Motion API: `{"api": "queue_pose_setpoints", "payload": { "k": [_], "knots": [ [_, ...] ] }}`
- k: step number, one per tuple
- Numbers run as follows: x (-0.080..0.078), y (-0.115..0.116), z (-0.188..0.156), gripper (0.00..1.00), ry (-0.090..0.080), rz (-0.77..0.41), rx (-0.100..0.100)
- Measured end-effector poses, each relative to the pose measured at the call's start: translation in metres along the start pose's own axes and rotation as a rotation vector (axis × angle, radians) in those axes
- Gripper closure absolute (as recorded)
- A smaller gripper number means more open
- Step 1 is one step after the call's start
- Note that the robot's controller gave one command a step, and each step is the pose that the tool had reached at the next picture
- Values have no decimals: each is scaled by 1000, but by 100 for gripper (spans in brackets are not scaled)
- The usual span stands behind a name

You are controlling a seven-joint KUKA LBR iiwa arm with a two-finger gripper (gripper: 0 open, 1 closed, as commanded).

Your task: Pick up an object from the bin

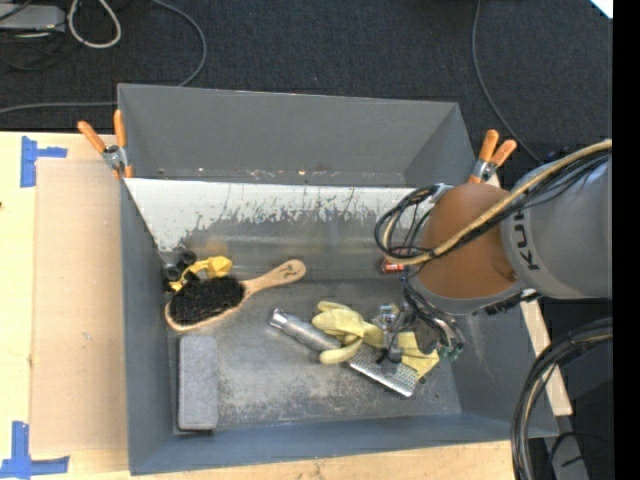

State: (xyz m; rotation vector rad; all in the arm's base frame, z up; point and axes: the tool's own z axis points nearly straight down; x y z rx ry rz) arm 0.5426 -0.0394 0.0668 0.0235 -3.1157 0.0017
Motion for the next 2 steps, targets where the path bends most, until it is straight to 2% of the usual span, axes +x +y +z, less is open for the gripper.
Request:
{"api": "queue_pose_setpoints", "payload": {
  "k": [2],
  "knots": [
    [0, 0, -11, 100, -2, 3, -1]
  ]
}}
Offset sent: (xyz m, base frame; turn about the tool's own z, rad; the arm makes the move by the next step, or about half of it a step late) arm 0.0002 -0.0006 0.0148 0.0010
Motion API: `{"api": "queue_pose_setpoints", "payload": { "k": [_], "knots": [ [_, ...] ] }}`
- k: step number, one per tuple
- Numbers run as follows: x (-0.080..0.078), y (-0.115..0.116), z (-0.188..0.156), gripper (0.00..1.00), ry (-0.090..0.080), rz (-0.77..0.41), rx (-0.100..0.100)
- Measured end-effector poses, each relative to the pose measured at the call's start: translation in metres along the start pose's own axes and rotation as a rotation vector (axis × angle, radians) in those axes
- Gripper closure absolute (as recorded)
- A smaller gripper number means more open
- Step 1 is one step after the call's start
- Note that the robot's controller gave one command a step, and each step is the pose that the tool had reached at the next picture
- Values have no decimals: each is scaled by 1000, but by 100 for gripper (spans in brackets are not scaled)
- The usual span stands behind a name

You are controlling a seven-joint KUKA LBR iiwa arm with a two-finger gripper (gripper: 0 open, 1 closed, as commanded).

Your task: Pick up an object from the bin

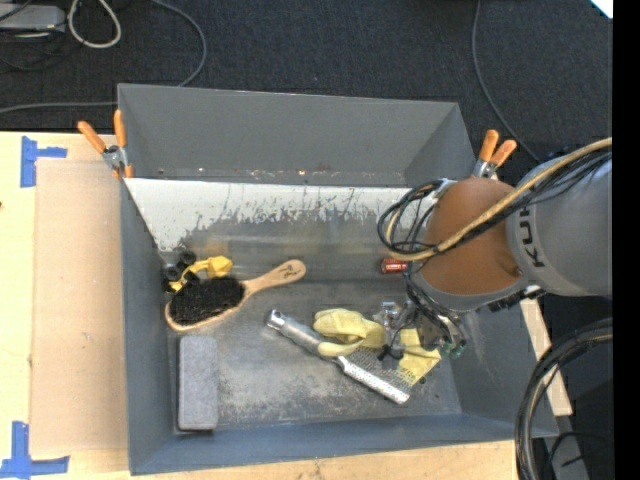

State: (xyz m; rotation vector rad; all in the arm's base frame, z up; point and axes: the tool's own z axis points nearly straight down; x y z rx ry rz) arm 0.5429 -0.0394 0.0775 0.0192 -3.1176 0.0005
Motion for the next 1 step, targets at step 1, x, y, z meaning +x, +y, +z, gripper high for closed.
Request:
{"api": "queue_pose_setpoints", "payload": {
  "k": [1],
  "knots": [
    [4, 1, -29, 100, 12, 0, -1]
  ]
}}
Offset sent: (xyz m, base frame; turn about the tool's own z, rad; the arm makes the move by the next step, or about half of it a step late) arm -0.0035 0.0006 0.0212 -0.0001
